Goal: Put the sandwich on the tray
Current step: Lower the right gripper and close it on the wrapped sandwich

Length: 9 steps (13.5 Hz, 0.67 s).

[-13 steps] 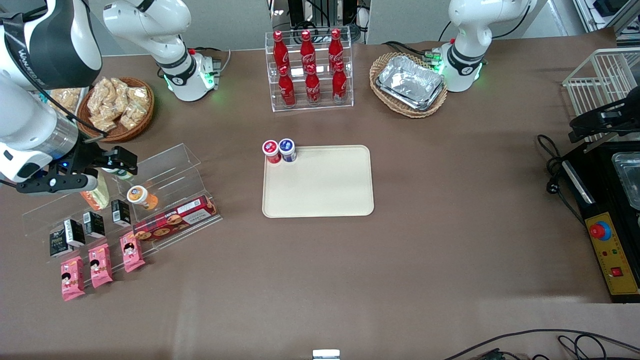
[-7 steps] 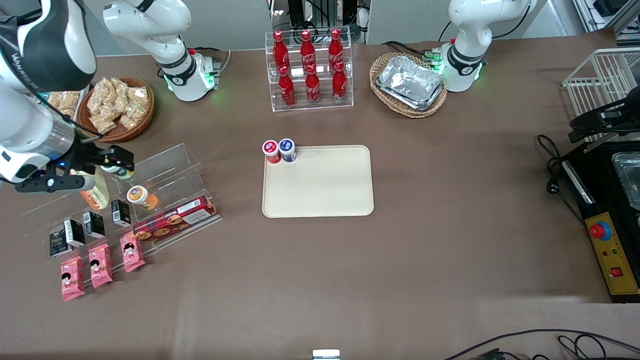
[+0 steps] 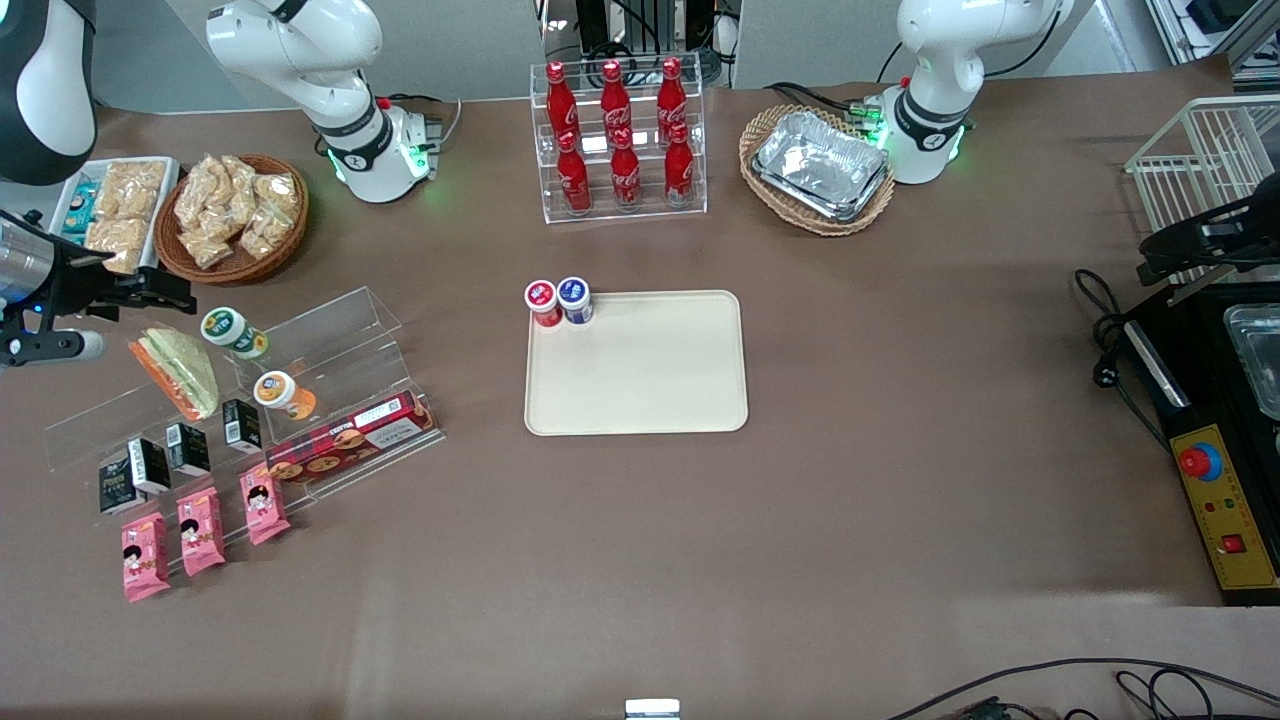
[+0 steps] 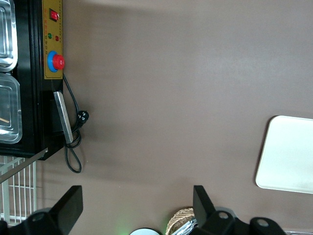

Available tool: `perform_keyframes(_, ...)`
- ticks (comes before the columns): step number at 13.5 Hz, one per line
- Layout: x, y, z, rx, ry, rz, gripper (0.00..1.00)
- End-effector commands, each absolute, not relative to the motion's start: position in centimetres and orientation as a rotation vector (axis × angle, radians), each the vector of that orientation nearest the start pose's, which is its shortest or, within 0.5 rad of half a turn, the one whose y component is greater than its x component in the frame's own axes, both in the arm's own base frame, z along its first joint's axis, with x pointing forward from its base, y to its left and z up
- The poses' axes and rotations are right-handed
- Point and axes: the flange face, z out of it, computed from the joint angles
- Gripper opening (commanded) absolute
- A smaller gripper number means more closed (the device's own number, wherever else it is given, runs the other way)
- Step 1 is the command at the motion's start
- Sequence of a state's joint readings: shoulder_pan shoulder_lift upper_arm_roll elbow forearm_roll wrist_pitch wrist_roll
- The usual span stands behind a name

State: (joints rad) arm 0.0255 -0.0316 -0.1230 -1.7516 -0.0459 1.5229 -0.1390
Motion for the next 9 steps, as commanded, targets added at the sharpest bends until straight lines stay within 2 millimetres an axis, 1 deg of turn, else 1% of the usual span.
perform_keyframes(1, 50.0, -7.2, 55.2, -3.174, -0.087, 0.279, 1.0)
perform_keyframes(2, 49.4, -7.5, 55.0, -3.192, -0.137, 0.237, 1.0)
perform_keyframes(3, 48.7, -8.6, 54.8, -3.207, -0.19, 0.18, 1.0)
perform_keyframes(5, 48.0, -11.8, 54.0, -3.196, -0.307, 0.071, 1.0)
perform_keyframes(6, 48.0, -13.1, 54.0, -3.189, -0.372, 0.039, 1.0)
perform_keyframes(7, 47.6, -14.4, 53.6, -3.181, -0.386, 0.041, 1.0)
perform_keyframes(8, 47.3, -15.1, 53.1, -3.177, -0.384, 0.044, 1.0)
perform_keyframes(9, 47.0, -15.1, 52.6, -3.176, -0.389, 0.026, 1.0)
